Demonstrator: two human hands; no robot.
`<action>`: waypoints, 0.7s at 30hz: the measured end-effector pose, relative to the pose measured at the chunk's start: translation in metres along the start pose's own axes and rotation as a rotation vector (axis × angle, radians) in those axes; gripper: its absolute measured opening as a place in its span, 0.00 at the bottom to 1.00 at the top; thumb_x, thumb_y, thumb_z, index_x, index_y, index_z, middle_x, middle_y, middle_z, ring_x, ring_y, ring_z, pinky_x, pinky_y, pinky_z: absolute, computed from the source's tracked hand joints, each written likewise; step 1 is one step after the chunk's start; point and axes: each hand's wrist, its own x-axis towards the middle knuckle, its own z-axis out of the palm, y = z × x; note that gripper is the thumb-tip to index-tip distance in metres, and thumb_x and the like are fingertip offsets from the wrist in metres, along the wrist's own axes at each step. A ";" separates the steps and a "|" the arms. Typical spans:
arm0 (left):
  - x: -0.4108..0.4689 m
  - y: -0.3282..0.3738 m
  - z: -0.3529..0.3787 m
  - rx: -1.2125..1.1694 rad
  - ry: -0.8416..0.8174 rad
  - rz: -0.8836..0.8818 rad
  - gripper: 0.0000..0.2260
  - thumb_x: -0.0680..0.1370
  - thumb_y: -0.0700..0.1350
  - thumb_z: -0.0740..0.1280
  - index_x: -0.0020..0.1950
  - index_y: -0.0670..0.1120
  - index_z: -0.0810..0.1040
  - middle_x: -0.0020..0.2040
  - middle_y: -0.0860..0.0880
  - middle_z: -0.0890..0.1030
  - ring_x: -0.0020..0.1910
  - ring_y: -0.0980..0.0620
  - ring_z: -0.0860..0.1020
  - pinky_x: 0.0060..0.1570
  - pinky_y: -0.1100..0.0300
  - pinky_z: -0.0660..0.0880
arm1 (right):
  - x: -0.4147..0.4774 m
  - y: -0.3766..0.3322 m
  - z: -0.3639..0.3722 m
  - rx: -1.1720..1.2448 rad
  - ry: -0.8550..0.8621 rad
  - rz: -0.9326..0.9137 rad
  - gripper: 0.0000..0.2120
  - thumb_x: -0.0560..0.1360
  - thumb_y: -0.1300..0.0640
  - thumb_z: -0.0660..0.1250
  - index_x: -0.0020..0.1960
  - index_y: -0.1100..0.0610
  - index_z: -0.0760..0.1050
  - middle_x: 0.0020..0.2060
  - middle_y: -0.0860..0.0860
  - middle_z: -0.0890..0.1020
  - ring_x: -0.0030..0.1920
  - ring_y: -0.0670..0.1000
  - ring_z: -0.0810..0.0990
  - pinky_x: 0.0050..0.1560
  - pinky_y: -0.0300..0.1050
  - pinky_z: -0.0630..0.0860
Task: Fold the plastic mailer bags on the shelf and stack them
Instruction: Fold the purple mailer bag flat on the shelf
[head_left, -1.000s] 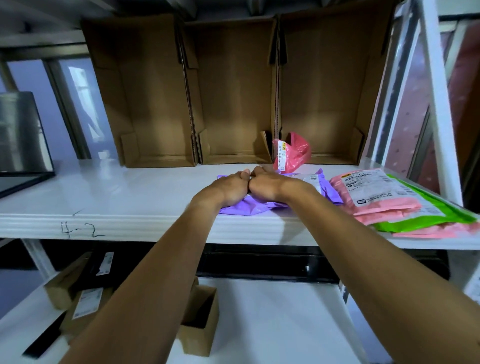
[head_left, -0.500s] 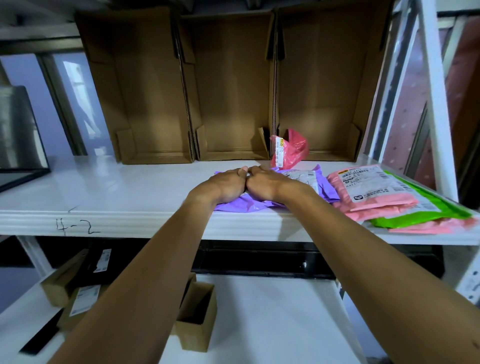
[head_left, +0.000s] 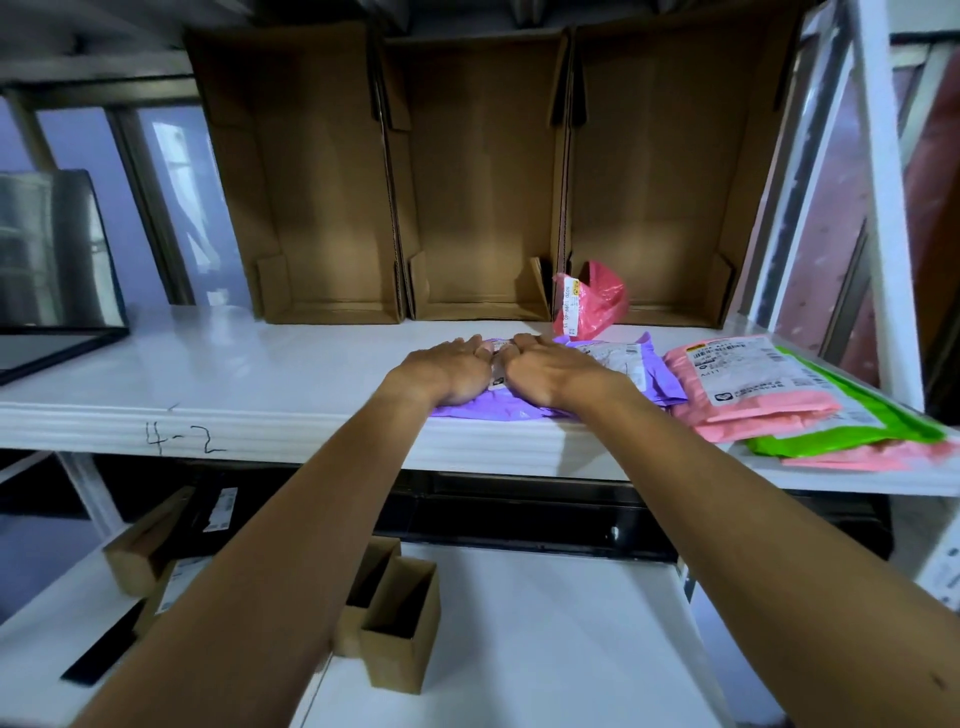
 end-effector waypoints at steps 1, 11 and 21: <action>0.001 -0.001 -0.001 0.032 -0.002 -0.028 0.26 0.85 0.58 0.44 0.83 0.52 0.50 0.83 0.52 0.51 0.81 0.49 0.53 0.78 0.45 0.53 | -0.001 -0.001 -0.001 -0.005 0.002 0.001 0.26 0.79 0.54 0.47 0.77 0.56 0.59 0.76 0.58 0.61 0.75 0.63 0.59 0.71 0.65 0.62; -0.012 0.001 0.001 0.001 0.028 -0.080 0.27 0.84 0.57 0.44 0.83 0.51 0.49 0.83 0.51 0.51 0.81 0.49 0.52 0.78 0.46 0.54 | -0.006 -0.002 -0.001 -0.001 0.019 0.019 0.29 0.77 0.49 0.46 0.75 0.57 0.60 0.77 0.58 0.58 0.76 0.63 0.57 0.71 0.65 0.60; -0.049 0.006 0.017 -0.113 0.111 0.130 0.25 0.85 0.52 0.45 0.82 0.49 0.52 0.83 0.50 0.48 0.81 0.54 0.46 0.79 0.53 0.50 | 0.009 0.008 0.015 0.004 0.120 0.084 0.41 0.69 0.41 0.36 0.69 0.60 0.68 0.69 0.61 0.70 0.69 0.62 0.68 0.66 0.58 0.67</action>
